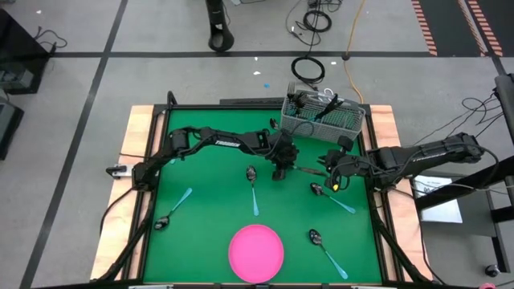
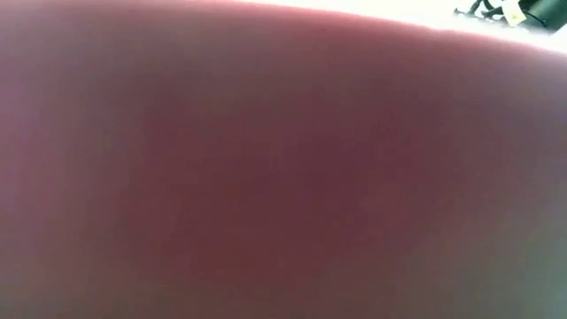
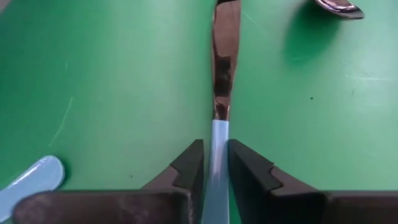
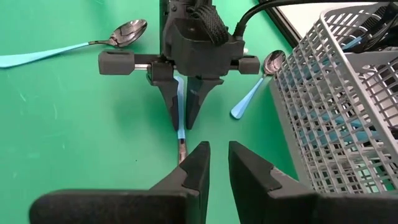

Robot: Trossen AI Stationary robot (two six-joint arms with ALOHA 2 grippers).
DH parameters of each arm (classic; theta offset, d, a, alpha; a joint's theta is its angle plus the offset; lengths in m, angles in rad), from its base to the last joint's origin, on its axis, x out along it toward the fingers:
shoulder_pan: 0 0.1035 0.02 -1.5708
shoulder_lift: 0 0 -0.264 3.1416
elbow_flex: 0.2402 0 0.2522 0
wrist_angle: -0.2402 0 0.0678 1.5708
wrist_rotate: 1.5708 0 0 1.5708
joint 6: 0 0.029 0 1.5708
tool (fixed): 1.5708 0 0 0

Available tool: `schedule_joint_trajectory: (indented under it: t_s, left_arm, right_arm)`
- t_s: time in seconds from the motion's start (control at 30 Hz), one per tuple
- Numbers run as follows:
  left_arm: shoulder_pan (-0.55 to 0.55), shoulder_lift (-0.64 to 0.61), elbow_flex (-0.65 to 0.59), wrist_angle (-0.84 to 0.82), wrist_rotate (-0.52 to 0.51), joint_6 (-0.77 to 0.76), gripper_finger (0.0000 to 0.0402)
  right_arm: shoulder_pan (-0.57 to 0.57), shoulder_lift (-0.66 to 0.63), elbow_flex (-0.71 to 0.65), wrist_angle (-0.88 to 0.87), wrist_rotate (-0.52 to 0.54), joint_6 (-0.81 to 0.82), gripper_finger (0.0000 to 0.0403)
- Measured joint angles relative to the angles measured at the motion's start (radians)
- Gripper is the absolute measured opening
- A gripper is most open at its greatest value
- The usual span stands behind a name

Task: Sort silverware
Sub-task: Put the blue knife into the utensil holder

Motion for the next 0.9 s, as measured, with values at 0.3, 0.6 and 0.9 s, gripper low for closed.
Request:
schedule_joint_trajectory:
  t_s: [0.3, 0.6, 0.9]
  left_arm:
    - [-0.001, 0.001, -0.001, -0.007, 0.0, -0.005, 0.0013]
    - [-0.001, -0.014, -0.005, 0.016, 0.022, -0.008, 0.0005]
    - [-0.016, -0.012, -0.008, 0.085, 0.038, -0.044, 0.0002]
  right_arm:
    - [0.0, 0.0, 0.0, 0.0, 0.0, 0.0, 0.005]
    - [0.0, 0.0, 0.0, -0.001, 0.0, 0.0, 0.005]
    - [0.0, 0.0, 0.0, -0.001, 0.0, -0.001, 0.005]
